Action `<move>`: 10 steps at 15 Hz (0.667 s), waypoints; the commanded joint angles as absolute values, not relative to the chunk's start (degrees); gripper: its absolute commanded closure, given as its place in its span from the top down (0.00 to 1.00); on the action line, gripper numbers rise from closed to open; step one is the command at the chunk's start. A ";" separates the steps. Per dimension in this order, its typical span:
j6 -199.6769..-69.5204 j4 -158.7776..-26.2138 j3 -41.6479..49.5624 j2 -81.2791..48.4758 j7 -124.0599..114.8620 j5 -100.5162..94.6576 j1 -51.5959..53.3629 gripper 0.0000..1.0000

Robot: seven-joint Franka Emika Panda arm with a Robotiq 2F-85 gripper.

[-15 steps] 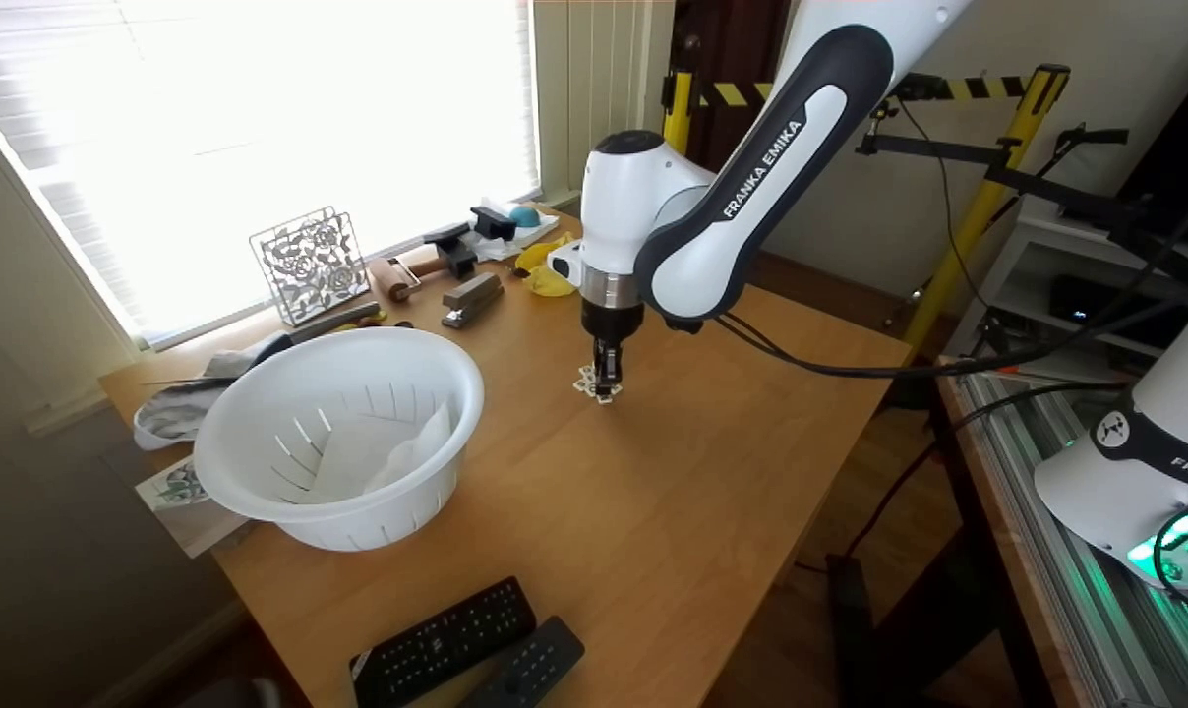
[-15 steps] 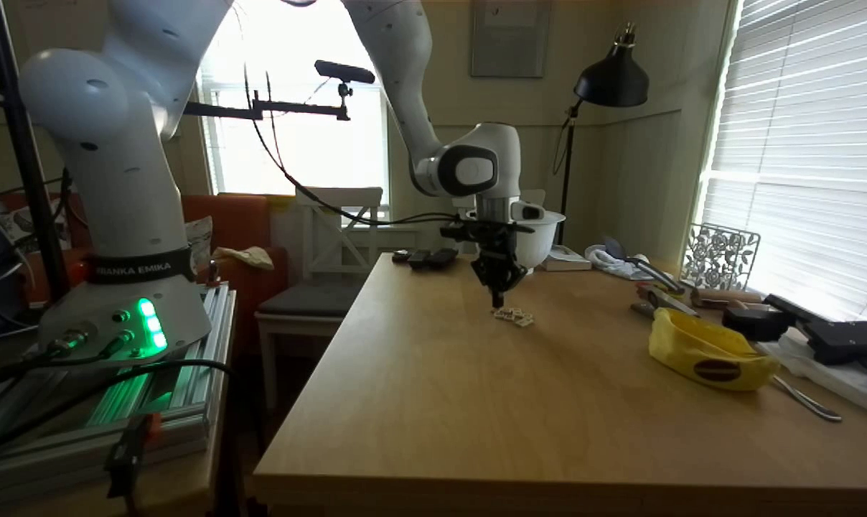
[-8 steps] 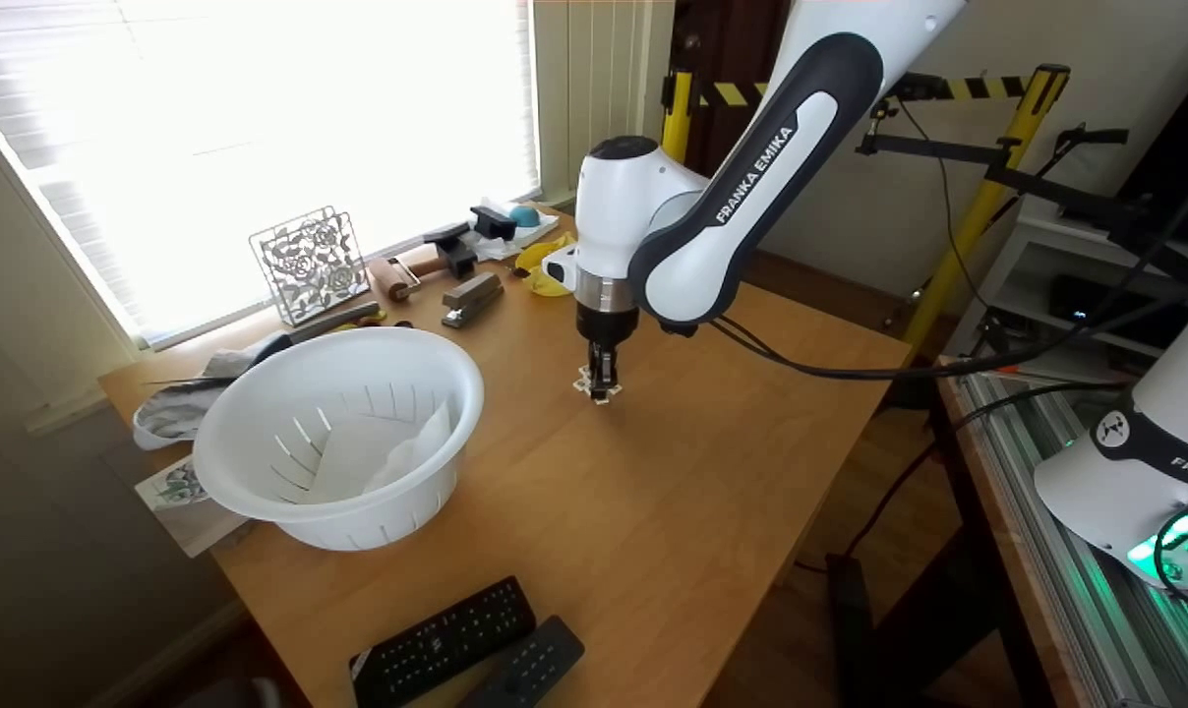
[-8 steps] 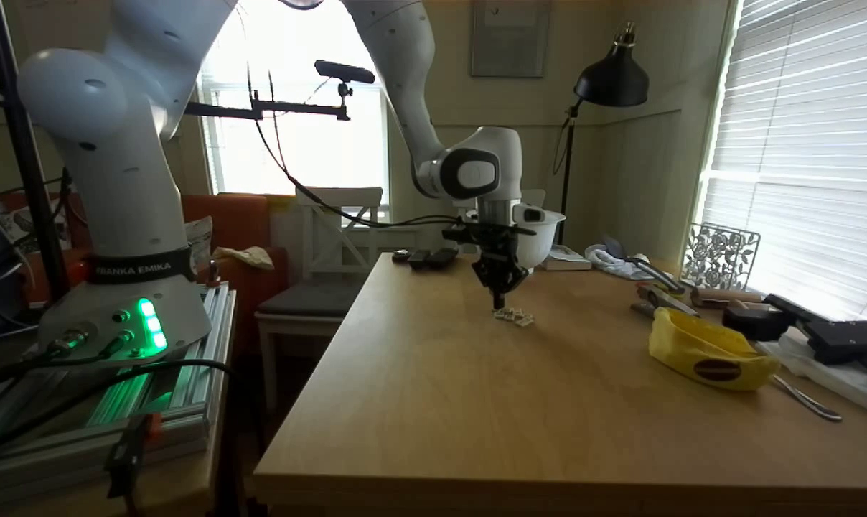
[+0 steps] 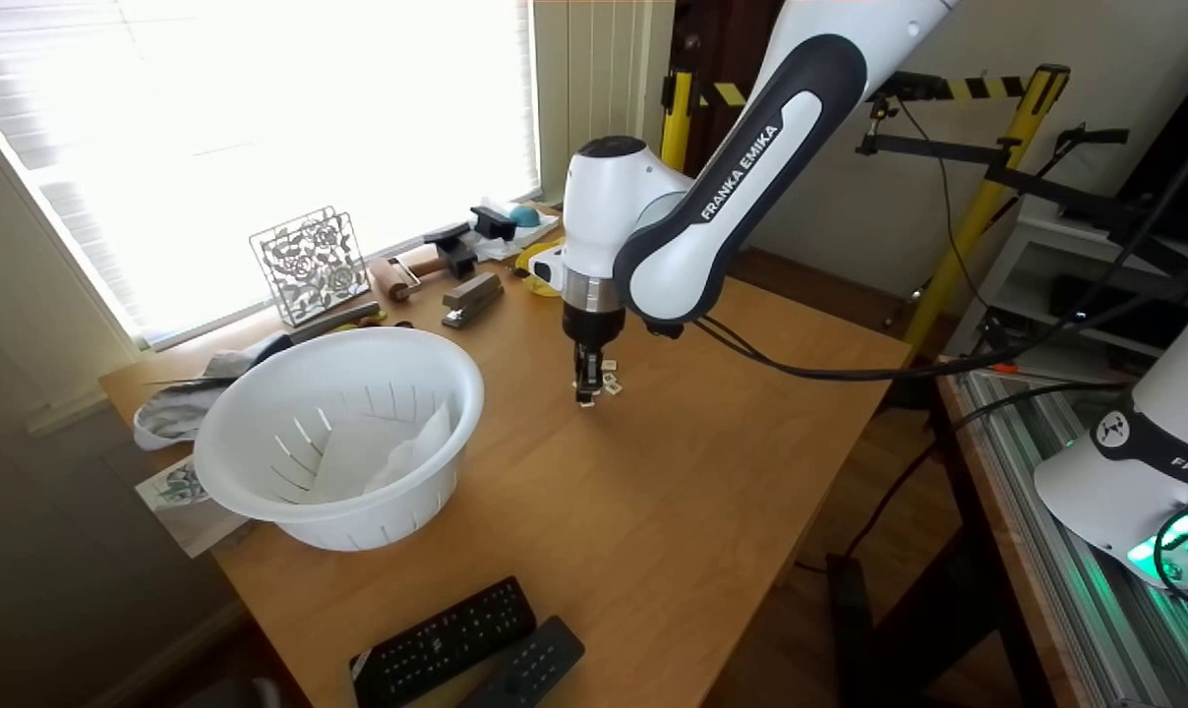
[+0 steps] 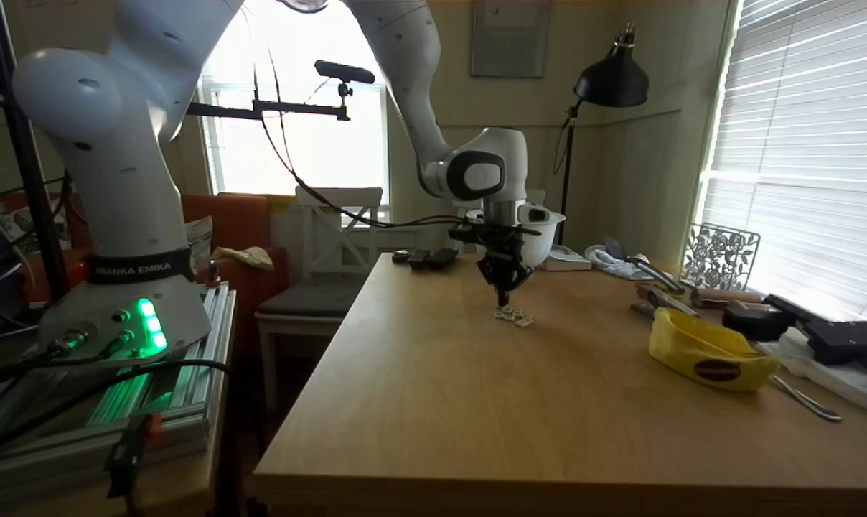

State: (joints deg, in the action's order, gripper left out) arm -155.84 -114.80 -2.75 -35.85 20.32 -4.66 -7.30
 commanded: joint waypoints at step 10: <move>-152.18 -112.70 -5.60 -36.37 18.18 -0.83 -9.08 0.00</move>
